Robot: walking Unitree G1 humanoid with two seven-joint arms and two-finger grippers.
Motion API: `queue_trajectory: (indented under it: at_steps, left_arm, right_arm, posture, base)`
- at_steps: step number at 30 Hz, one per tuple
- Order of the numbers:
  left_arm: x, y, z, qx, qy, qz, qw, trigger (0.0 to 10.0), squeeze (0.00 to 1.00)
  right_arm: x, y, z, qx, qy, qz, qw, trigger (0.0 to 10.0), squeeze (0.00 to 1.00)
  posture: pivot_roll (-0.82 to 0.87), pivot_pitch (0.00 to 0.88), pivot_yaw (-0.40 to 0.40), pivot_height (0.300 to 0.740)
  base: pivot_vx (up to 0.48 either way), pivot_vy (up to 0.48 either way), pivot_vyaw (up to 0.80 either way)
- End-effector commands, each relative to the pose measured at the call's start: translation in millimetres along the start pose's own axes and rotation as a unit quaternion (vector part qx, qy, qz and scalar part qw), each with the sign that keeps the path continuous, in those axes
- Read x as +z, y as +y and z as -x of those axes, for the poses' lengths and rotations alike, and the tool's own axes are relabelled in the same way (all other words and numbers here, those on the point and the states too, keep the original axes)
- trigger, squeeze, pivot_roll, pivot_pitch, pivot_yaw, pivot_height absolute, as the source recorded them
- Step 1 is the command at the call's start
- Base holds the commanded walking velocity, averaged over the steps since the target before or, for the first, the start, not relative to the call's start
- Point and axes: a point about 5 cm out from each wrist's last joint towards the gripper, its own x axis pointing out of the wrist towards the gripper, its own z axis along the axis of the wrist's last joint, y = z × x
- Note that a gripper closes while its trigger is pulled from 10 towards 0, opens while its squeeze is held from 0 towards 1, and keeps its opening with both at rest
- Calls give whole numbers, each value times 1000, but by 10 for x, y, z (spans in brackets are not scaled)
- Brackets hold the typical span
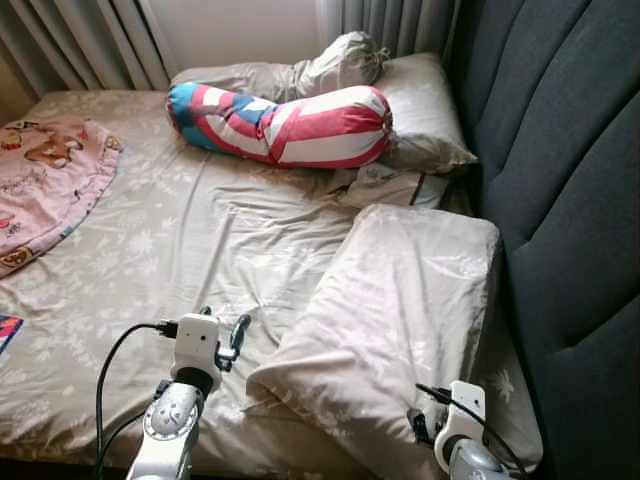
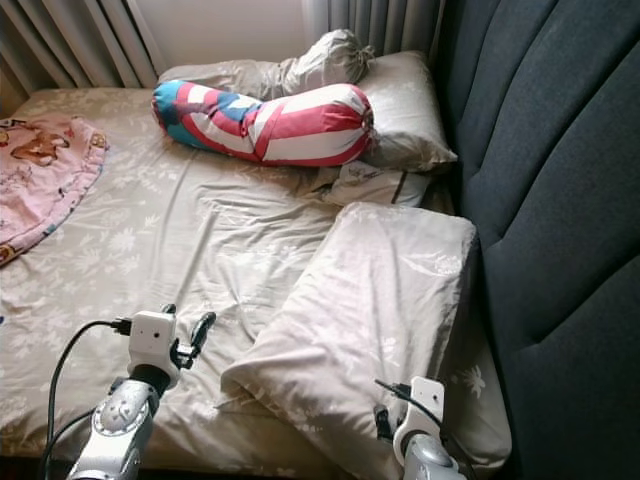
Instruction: Clean up the room
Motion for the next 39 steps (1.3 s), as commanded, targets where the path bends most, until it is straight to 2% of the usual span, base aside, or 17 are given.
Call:
queue_trajectory:
  at_steps: [1,11,20,21,39]
  left_arm:
    - [-27,28,60,-3,10,-3,1000,10000,0]
    - [-28,39,197,-6,15,-9,1000,10000,0]
    - [10,39,226,-10,18,-13,1000,10000,0]
    - [11,40,222,-11,18,-13,1000,10000,0]
    - [67,39,152,-13,24,-16,1000,10000,0]
  right_arm:
    - [-145,-35,20,-12,24,-5,1000,10000,0]
    - [-309,-6,50,-9,41,-16,999,10000,0]
    - [-272,77,42,7,26,-21,999,10000,0]
    - [-267,81,40,7,26,-18,999,0,0]
    - [-327,69,51,1,39,-3,999,0,0]
  posture:
    - [-19,178,33,691]
    - [18,205,48,691]
    - [28,210,54,691]
    - [25,206,55,691]
    - [21,164,51,691]
  base:
    - [0,0,0]
    - [0,0,0]
    - [0,0,0]
    - [0,0,0]
    - [0,0,0]
